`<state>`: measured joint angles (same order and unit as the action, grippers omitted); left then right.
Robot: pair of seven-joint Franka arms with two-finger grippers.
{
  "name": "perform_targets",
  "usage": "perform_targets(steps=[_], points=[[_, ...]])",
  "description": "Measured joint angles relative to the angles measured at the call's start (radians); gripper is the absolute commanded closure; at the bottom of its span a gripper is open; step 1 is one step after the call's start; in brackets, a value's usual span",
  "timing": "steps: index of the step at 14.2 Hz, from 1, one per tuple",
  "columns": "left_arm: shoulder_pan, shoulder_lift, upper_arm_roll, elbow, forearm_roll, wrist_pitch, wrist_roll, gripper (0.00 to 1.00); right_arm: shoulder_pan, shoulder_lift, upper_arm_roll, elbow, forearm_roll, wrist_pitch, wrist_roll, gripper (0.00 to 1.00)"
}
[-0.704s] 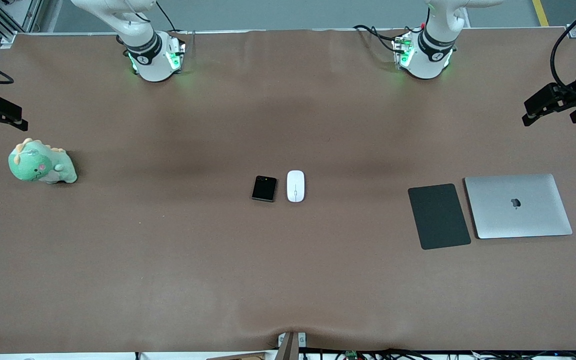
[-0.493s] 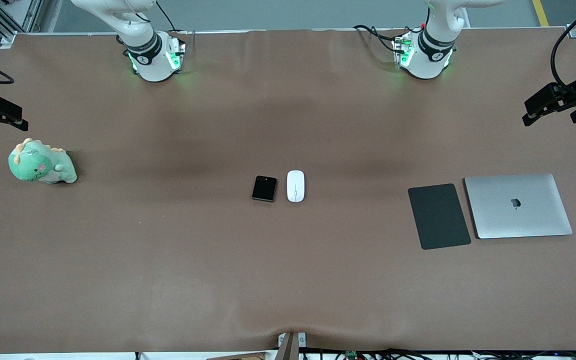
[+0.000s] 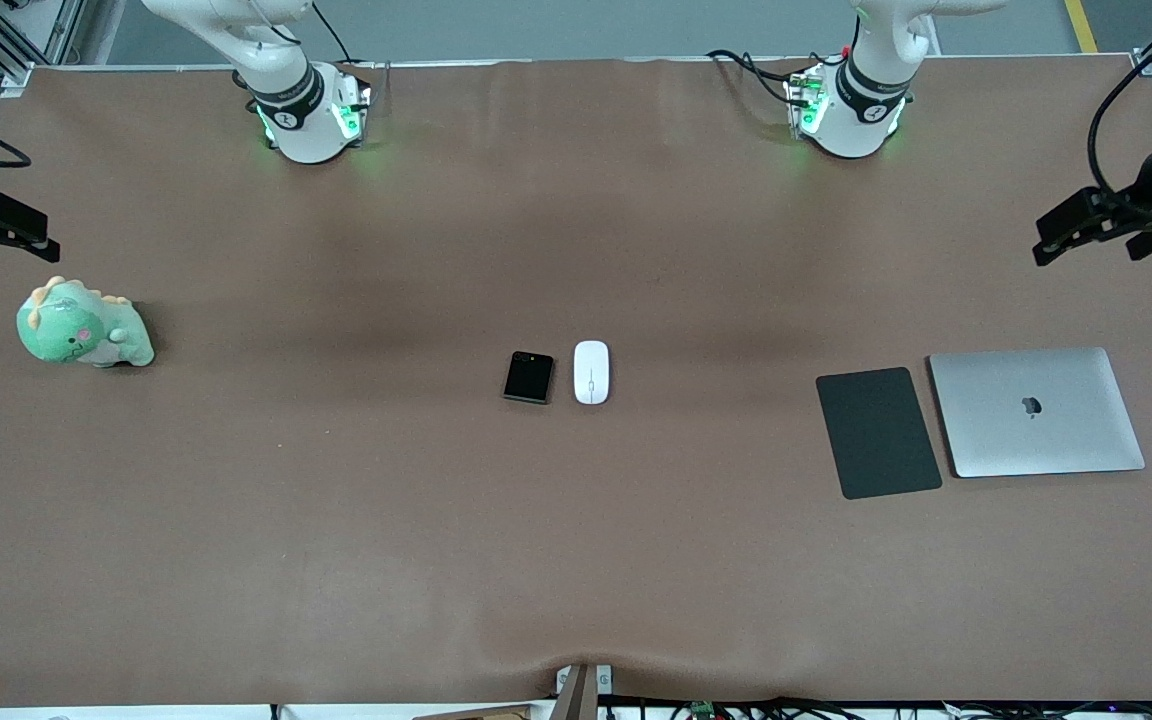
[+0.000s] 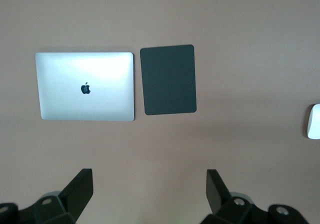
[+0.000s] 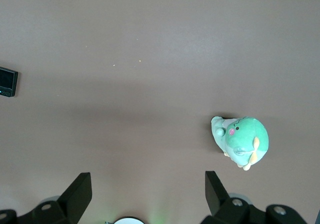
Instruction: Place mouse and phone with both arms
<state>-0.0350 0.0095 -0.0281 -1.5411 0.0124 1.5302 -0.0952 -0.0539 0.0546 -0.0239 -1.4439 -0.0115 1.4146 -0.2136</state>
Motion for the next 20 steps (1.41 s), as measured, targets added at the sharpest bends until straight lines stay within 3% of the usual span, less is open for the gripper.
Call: perform_targets(steps=[6,12,20], points=[[-0.072,0.151,-0.046,-0.011,-0.006,0.076,-0.021,0.00,0.000,0.005,-0.001,0.000,0.000,0.001,0.000,0.00],[-0.277,0.311,-0.068,-0.126,-0.006,0.385,-0.237,0.00,0.000,0.035,0.000,0.000,0.000,0.002,-0.001,0.00],[-0.549,0.540,-0.071,-0.138,-0.006,0.696,-0.601,0.00,0.006,0.095,0.003,-0.001,0.001,0.000,-0.005,0.00]])
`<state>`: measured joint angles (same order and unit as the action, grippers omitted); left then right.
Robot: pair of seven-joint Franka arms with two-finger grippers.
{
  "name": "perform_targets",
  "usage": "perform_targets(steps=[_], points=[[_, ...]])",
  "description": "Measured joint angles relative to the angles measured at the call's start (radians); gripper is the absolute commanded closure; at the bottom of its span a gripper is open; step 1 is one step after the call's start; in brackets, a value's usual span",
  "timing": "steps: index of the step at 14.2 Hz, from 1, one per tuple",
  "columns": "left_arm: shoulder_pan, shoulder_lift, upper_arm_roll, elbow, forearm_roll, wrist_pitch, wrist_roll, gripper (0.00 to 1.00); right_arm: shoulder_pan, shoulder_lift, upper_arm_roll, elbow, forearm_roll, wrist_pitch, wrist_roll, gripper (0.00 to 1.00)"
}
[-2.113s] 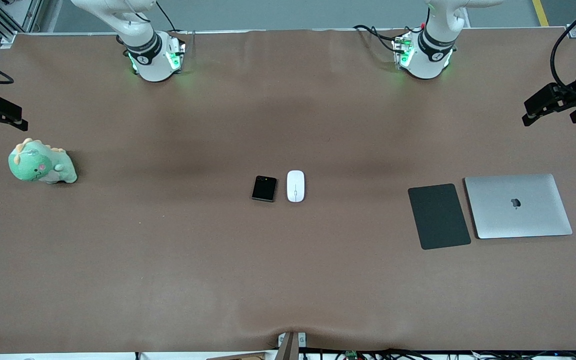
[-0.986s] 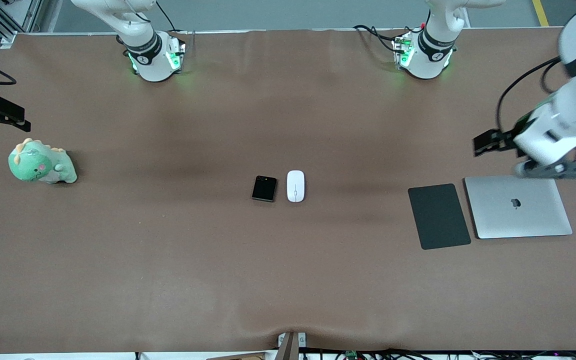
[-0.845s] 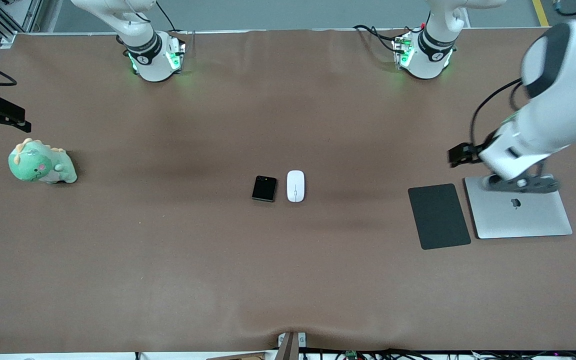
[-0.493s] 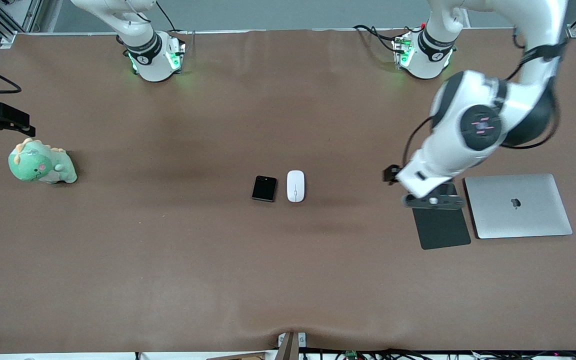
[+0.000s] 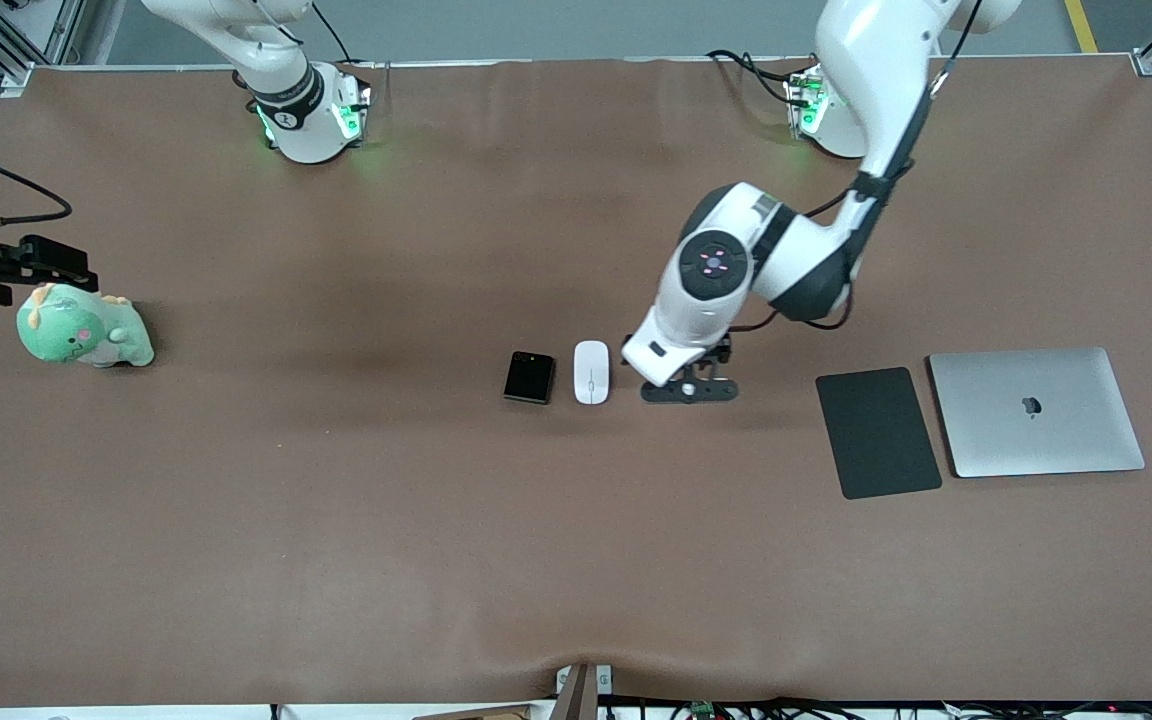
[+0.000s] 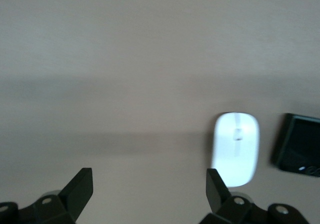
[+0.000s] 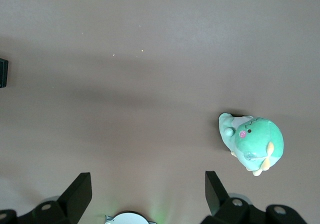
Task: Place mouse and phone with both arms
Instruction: 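Move the left gripper over the white mouse, then grasp the white mouse with the left gripper while the right gripper reaches out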
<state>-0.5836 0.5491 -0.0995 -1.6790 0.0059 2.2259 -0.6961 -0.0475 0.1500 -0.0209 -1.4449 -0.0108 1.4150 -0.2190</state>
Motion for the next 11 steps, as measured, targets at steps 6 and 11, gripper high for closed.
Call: perform_targets(steps=[6,11], points=[[-0.083,0.149,0.000,0.094,0.000,0.085,-0.099,0.15,0.000,0.042,0.000,0.000,0.000,0.002,-0.001,0.00],[-0.112,0.224,0.000,0.131,0.000,0.145,-0.123,0.18,0.024,0.099,0.004,0.000,0.004,0.037,-0.001,0.00]])
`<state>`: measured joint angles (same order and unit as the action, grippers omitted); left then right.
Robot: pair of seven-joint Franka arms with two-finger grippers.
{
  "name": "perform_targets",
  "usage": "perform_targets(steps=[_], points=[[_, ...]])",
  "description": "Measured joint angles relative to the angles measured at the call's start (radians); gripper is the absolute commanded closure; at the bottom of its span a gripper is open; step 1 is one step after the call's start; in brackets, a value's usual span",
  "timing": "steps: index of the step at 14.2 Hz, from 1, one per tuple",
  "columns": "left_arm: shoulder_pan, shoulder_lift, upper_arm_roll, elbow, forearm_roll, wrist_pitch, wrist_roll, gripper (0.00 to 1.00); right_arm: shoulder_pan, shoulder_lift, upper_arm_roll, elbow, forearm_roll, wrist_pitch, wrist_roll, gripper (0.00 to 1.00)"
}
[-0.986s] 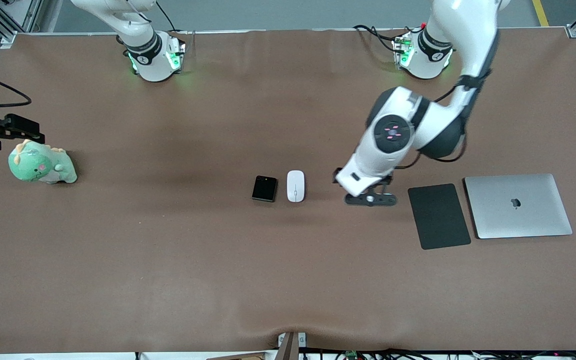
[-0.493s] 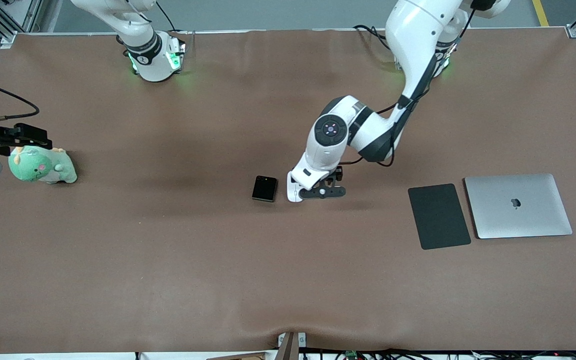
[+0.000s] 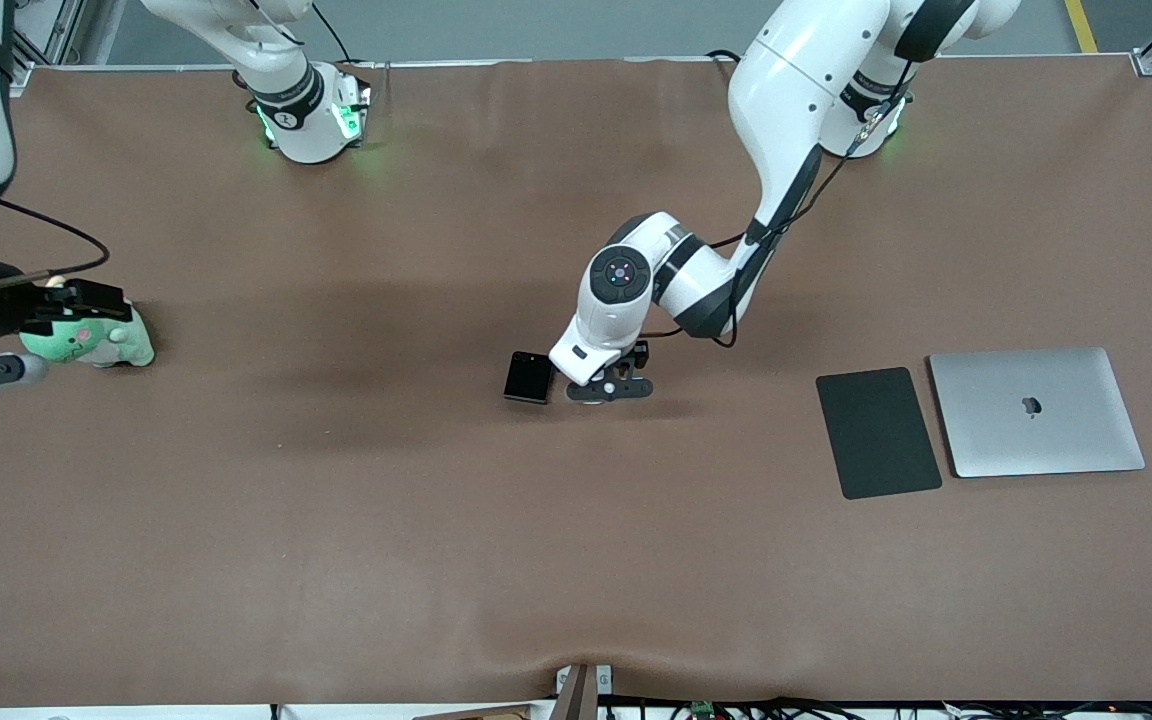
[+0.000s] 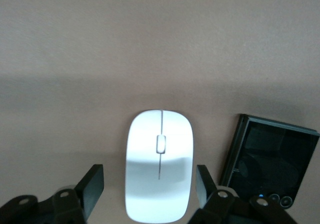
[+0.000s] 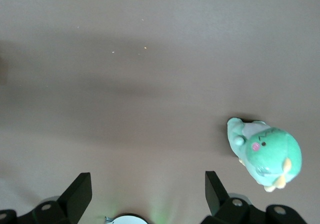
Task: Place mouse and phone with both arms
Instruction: 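Grasp the white mouse with the left gripper while the right gripper reaches out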
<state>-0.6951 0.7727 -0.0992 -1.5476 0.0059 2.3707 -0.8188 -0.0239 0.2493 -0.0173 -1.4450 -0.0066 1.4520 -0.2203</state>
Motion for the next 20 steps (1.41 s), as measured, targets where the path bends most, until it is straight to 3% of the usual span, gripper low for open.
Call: perform_targets(steps=[5,9,11,15,20], points=[[-0.022,0.027,0.001,0.004,0.000,0.022,-0.008,0.25,0.038,0.038,0.001,0.000,0.028,0.023,0.001,0.00],[-0.030,0.047,0.003,0.006,0.000,0.027,-0.008,0.53,0.052,0.057,0.001,0.000,0.052,0.053,0.001,0.00],[-0.032,0.047,0.004,0.009,0.000,0.027,-0.008,0.62,0.061,0.066,0.001,0.000,0.081,0.067,0.007,0.00],[-0.036,0.046,0.010,0.024,0.018,0.027,-0.008,0.64,0.072,0.090,0.001,0.000,0.129,0.088,0.016,0.00],[-0.006,-0.025,0.077,0.052,0.024,-0.007,0.012,0.65,0.122,0.112,0.002,-0.007,0.176,0.125,0.026,0.00]])
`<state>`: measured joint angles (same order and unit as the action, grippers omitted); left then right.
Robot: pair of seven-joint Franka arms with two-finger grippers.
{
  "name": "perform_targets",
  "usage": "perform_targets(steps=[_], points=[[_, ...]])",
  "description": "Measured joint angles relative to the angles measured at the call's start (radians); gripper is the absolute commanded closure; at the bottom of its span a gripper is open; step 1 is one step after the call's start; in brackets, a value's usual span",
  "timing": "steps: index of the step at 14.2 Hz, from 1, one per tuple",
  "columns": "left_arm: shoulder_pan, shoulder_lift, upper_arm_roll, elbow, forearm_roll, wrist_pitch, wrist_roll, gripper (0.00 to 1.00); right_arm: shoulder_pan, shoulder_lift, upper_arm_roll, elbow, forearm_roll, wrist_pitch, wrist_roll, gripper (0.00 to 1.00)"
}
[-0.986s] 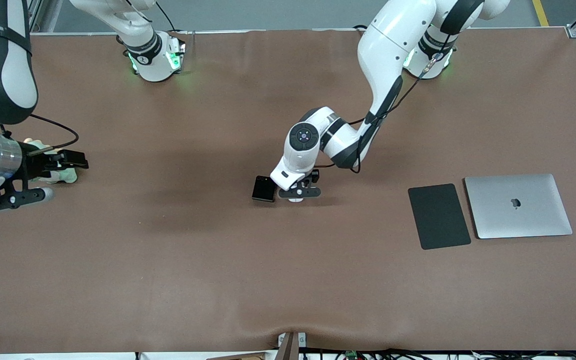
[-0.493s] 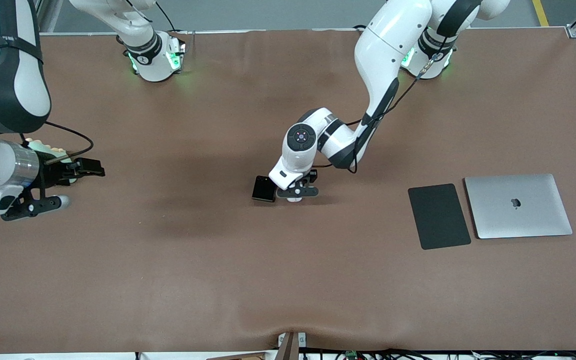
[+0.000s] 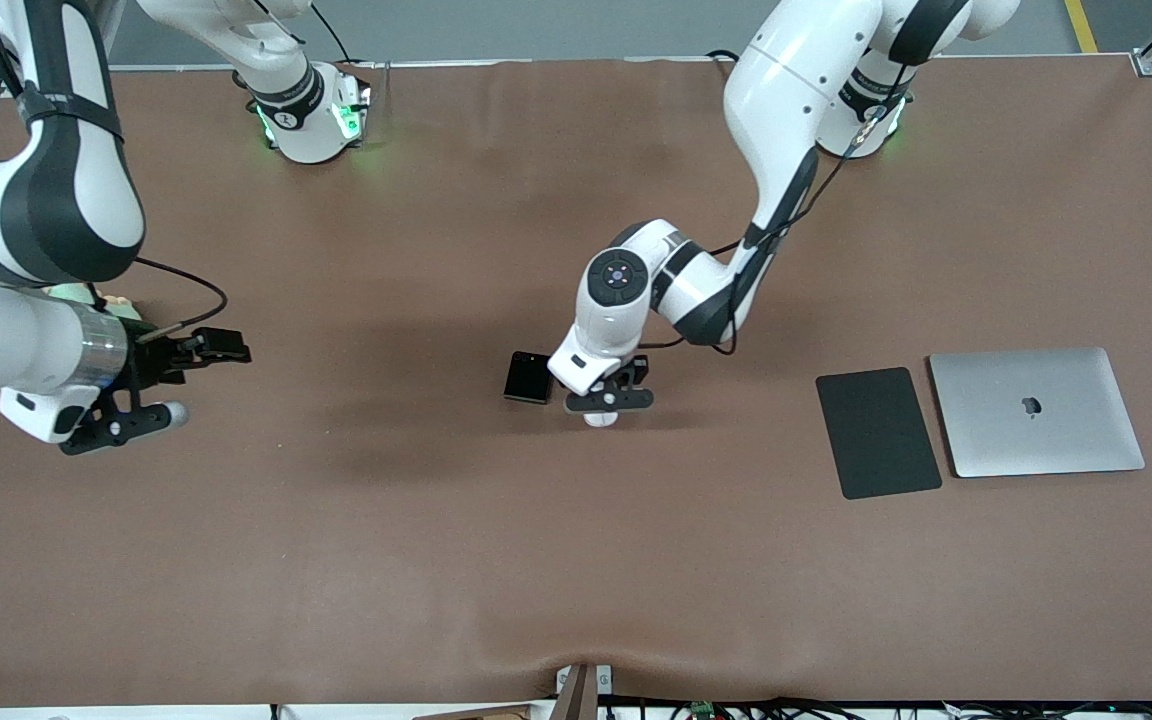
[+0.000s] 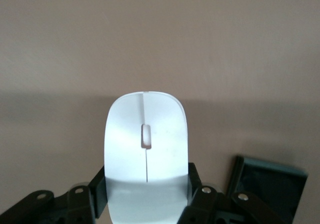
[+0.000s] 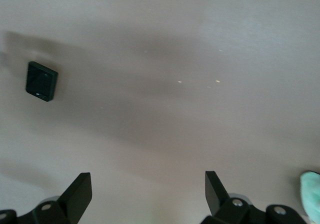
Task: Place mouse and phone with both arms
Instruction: 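Grasp the white mouse with the left gripper while the right gripper reaches out, then carry the mouse to the pad while the right gripper reaches the phone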
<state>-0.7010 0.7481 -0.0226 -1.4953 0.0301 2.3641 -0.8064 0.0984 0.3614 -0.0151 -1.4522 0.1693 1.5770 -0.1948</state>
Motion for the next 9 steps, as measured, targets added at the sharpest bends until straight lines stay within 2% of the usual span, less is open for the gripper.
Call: perform_targets(steps=[9], points=[[0.300,-0.222,0.007,-0.009,0.001,-0.197,0.349,0.65,0.205,0.065,0.006,-0.010,0.032,0.154,0.294,0.00]])
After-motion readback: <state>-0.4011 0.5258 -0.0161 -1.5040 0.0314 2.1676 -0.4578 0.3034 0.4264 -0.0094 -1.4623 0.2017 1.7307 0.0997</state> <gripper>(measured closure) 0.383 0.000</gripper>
